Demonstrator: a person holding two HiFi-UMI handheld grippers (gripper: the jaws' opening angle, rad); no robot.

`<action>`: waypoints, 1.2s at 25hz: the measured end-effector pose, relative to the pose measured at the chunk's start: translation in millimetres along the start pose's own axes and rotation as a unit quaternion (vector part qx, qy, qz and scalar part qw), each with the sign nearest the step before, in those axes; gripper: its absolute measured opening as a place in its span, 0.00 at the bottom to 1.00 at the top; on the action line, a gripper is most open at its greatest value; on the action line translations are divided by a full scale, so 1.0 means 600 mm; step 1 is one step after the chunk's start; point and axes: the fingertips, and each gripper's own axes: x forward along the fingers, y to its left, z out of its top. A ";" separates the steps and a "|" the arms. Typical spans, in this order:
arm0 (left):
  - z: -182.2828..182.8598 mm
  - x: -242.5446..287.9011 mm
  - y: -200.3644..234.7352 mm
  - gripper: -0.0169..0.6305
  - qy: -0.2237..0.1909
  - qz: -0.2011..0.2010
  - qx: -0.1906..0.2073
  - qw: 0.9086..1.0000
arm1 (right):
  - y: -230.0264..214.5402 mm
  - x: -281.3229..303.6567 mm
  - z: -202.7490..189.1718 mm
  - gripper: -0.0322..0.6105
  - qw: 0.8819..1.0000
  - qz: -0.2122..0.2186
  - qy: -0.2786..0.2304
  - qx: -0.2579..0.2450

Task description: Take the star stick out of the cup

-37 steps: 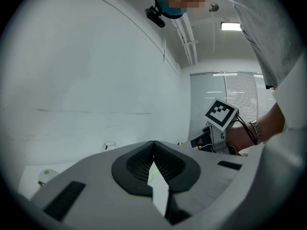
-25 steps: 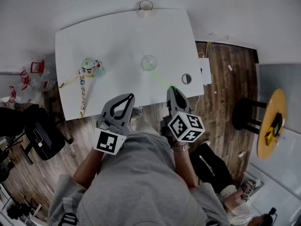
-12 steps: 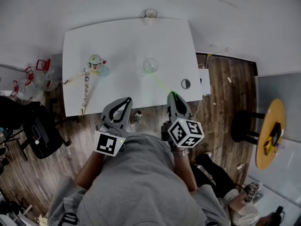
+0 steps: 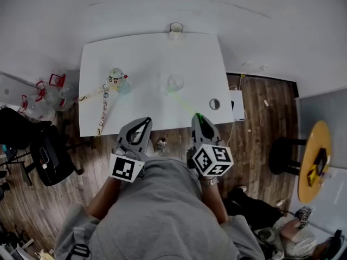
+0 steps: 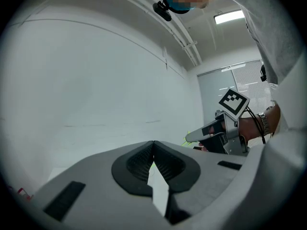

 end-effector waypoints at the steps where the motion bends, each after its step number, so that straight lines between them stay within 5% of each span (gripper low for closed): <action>1: 0.002 -0.001 -0.001 0.08 -0.002 0.000 0.000 1.000 | 0.002 -0.002 -0.001 0.12 1.000 0.004 -0.001 -0.003; 30: 0.009 0.003 -0.001 0.08 -0.007 0.015 -0.011 1.000 | 0.043 -0.010 -0.002 0.12 0.985 0.018 -0.019 -0.173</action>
